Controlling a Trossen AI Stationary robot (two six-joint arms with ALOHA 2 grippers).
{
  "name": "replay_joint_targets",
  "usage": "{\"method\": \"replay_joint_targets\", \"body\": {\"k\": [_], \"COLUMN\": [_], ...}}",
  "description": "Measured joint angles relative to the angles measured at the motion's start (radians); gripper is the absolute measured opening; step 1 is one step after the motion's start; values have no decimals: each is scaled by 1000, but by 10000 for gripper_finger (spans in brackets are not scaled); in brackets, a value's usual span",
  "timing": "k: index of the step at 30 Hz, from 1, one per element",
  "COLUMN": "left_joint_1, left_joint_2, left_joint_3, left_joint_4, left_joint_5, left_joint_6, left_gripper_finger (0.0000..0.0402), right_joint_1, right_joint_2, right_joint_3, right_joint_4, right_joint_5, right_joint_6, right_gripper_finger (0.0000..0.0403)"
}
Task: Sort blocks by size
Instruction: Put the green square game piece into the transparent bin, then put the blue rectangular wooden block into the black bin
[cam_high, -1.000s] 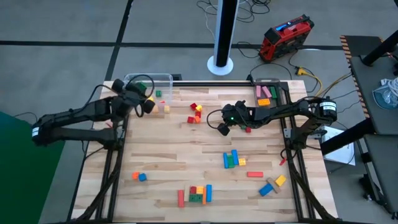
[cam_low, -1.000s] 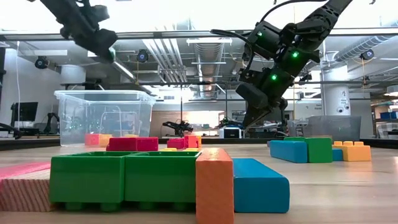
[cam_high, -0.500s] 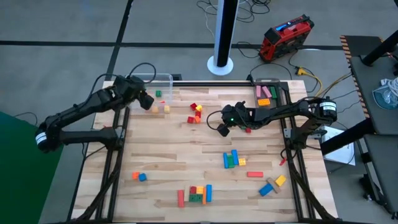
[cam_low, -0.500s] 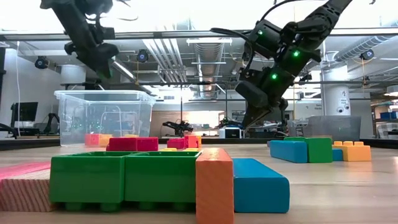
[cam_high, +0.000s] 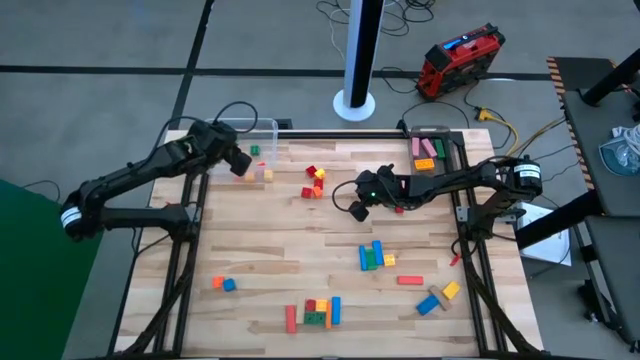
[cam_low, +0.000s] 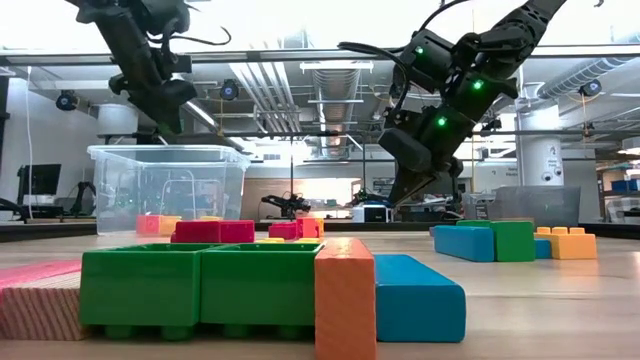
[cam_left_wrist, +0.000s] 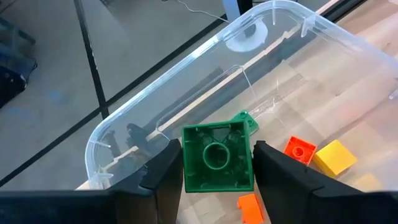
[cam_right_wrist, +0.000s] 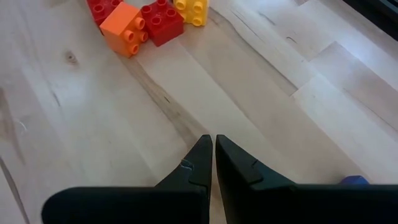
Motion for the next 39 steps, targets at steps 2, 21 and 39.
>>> {"method": "replay_joint_targets", "body": {"k": [2,21,39], "left_joint_1": [0,-269,-960], "left_joint_2": [4,3,72], "left_joint_3": [0,-38,-41], "left_joint_4": [0,-17,-57], "left_joint_5": [0,63,-3], "left_joint_6": [0,-215,-580], "left_gripper_finger": [182,245,228], "right_joint_1": [0,0,149], "right_joint_2": [0,0,0], "right_joint_3": [0,0,81], "right_joint_4": [0,0,0], "right_joint_5": [0,-1,-20], "right_joint_6": [0,-4,37], "right_gripper_finger": [13,13,13]}}
